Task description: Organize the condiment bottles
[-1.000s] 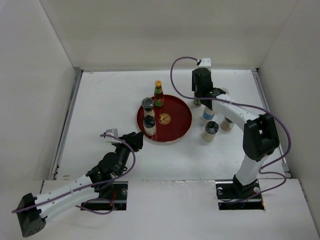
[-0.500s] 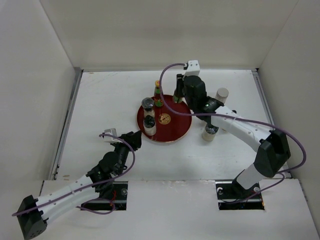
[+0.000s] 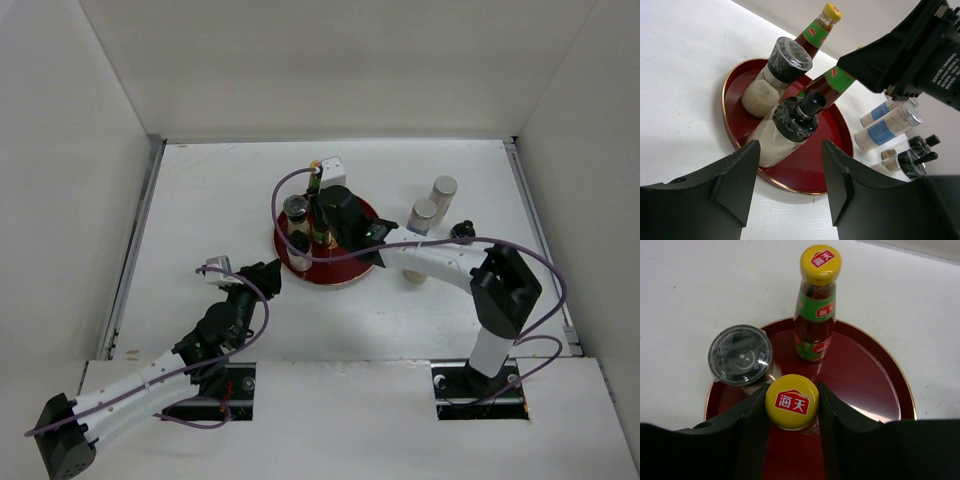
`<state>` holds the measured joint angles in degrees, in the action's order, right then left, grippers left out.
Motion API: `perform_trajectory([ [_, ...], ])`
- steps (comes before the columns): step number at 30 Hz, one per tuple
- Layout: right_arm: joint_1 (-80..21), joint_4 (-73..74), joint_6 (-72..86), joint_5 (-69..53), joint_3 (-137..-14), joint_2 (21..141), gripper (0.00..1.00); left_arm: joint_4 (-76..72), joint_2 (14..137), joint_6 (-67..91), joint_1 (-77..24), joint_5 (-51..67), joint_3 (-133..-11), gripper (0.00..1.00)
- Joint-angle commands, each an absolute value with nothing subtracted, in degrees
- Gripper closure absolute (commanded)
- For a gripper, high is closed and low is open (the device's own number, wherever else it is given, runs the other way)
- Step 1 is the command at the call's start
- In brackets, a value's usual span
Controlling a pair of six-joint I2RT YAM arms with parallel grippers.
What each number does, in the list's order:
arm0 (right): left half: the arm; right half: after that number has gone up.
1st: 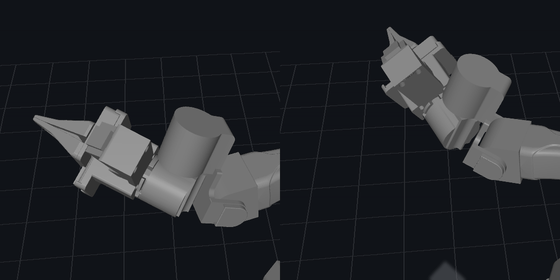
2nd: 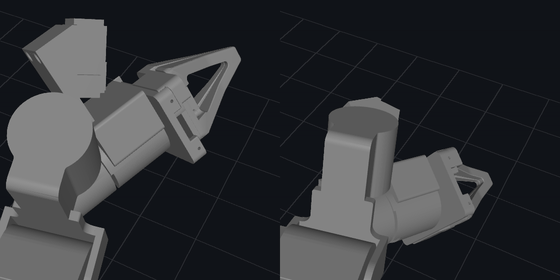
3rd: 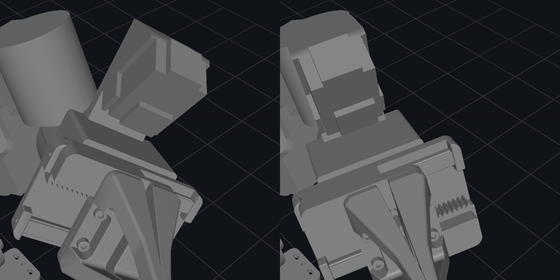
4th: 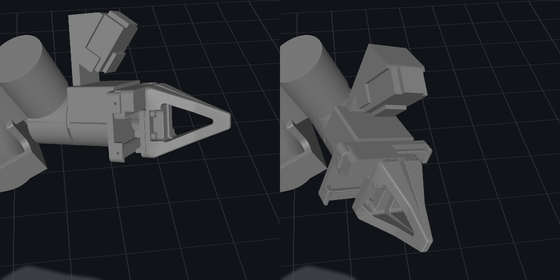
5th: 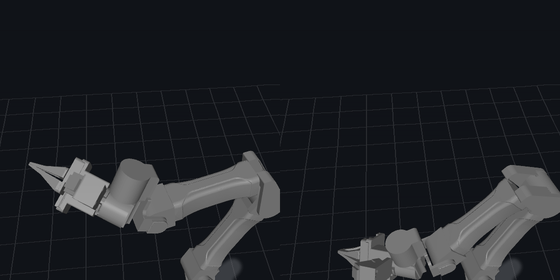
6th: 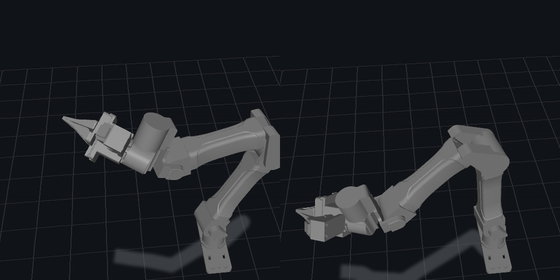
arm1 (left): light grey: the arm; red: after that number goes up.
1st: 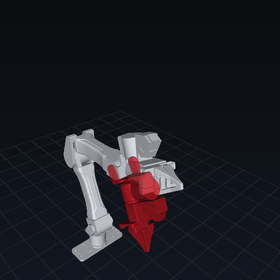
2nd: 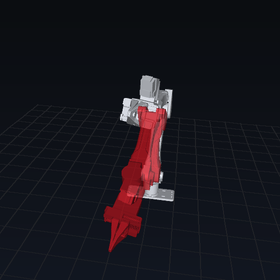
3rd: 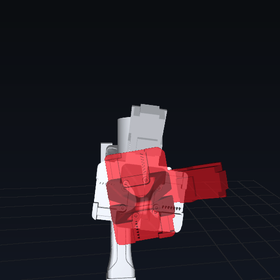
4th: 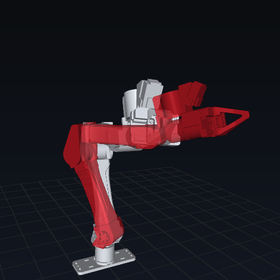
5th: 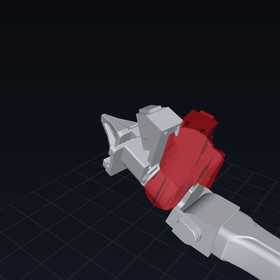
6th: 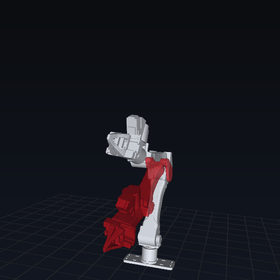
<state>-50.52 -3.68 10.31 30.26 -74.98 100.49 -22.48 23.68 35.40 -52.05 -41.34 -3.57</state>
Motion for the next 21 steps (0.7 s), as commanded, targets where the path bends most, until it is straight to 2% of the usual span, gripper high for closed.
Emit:
perform_trajectory([
  [1,-51.81,-15.38,10.37,33.57,-75.77,100.02,0.71,-24.26,23.38,36.04,-51.81,-40.26,-3.08,0.50],
  [4,-52.60,-17.22,9.76,34.10,-74.62,100.98,0.66,-24.61,23.29,36.04,-51.55,-40.34,-2.90,0.49],
  [7,-53.48,-18.46,9.67,35.06,-73.57,101.25,0.46,-24.08,23.38,36.30,-51.46,-39.82,-3.08,0.49],
  [10,-53.83,-18.28,9.49,35.86,-73.30,100.38,0.33,-24.35,23.03,36.21,-51.55,-40.08,-2.99,0.49],
  [17,-54.10,-17.75,10.54,35.86,-65.85,87.65,0.16,-23.82,22.59,36.30,-51.29,-39.81,-2.99,0.49],
  [21,-50.07,-15.30,13.00,36.12,-57.15,76.32,0.13,-23.55,22.76,36.47,-51.46,-39.37,-3.25,0.49],
])
